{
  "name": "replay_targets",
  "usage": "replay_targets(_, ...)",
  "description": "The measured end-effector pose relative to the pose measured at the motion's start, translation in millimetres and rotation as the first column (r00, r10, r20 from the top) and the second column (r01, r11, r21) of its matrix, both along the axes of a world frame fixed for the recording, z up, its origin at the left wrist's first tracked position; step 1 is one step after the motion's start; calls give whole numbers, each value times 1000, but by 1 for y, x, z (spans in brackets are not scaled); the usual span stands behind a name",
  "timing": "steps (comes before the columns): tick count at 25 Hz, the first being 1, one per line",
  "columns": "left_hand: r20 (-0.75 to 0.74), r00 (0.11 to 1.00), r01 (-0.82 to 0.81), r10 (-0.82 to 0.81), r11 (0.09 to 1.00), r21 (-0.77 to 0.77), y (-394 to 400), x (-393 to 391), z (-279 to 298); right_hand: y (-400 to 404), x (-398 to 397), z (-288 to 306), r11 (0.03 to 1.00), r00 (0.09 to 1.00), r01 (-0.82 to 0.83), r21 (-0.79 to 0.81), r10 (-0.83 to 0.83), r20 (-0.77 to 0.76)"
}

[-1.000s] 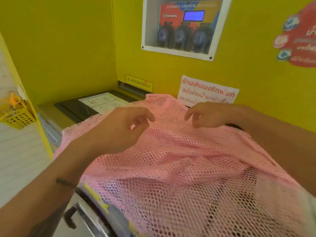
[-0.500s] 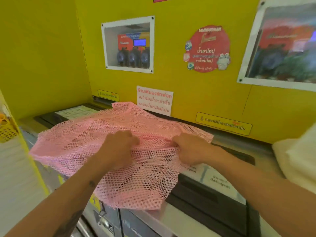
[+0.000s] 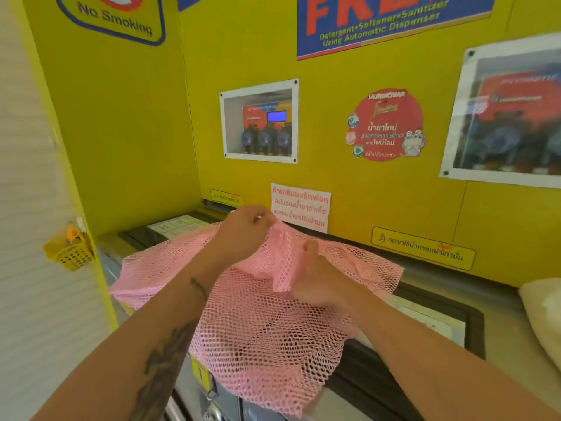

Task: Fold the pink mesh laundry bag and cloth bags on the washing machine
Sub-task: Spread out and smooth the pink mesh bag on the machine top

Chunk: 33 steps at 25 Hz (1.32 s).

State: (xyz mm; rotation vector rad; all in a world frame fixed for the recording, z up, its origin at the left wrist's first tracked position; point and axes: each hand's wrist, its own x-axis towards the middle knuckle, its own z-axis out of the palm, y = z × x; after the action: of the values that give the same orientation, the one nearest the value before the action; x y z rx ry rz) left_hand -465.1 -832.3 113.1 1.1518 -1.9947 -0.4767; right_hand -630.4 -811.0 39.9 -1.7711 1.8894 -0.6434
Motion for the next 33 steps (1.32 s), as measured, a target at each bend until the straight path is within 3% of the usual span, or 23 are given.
replay_targets(2, -45, 998, -36, 35, 999, -6, -6, 3, 1, -2, 5, 3, 999, 999, -28, -29, 29, 27)
replay_targets(5, -58, 998, -5, 7, 1000, 23, -9, 16, 3, -2, 0, 21, 966, 1000, 8, -260, -10, -4)
replay_targets(8, 92, 978, 156, -187, 950, 271, -6, 36, -2, 13, -18, 51, 959, 997, -54, -278, 69, 44)
replay_targets(10, 276, 917, 177, -287, 915, 363, -4, 47, -5, 33, -31, 70, 959, 985, -166, -231, 153, -76)
replay_targets(12, 404, 853, 186, -329, 917, 354, 1, 53, -6, 55, -41, 80, 953, 958, -253, -167, 224, -177)
replay_targets(15, 409, 716, 272, -566, 765, 583, 19, 61, 4, 93, -44, 84, 899, 862, -406, 164, 437, -259)
replay_targets(17, 327, 667, 285, -669, 635, 718, 33, 63, 16, 107, -45, 87, 810, 847, -441, 387, 518, -119)
replay_targets(19, 280, 714, 335, -641, 665, 668, 41, 55, 21, 101, -57, 84, 861, 911, -382, 335, 411, -17)
replay_targets(21, 357, 779, 294, -515, 804, 518, 43, 40, 15, 76, -80, 73, 980, 972, -152, 132, 172, -161)
replay_targets(22, 452, 766, 227, -458, 849, 477, 44, 33, 6, 63, -92, 65, 998, 957, -34, 61, 50, -287)
replay_targets(24, 645, 618, 104, -449, 860, 500, 50, 20, -21, 40, -115, 39, 993, 902, 114, 33, -89, -422)
replay_targets(26, 731, 482, 58, -484, 850, 524, 57, 14, -38, 28, -131, 13, 984, 889, 176, 42, -140, -436)
replay_targets(30, 775, 386, -28, -500, 834, 551, 63, 23, -29, 15, -142, -6, 980, 901, 196, -33, -193, -389)
replay_targets(31, 774, 397, -42, -493, 833, 552, 63, 25, -23, 13, -142, -8, 979, 900, 194, -54, -200, -387)
replay_targets(33, 719, 527, 12, -454, 849, 528, 63, 22, -12, 10, -139, -11, 977, 895, 187, -101, -212, -392)
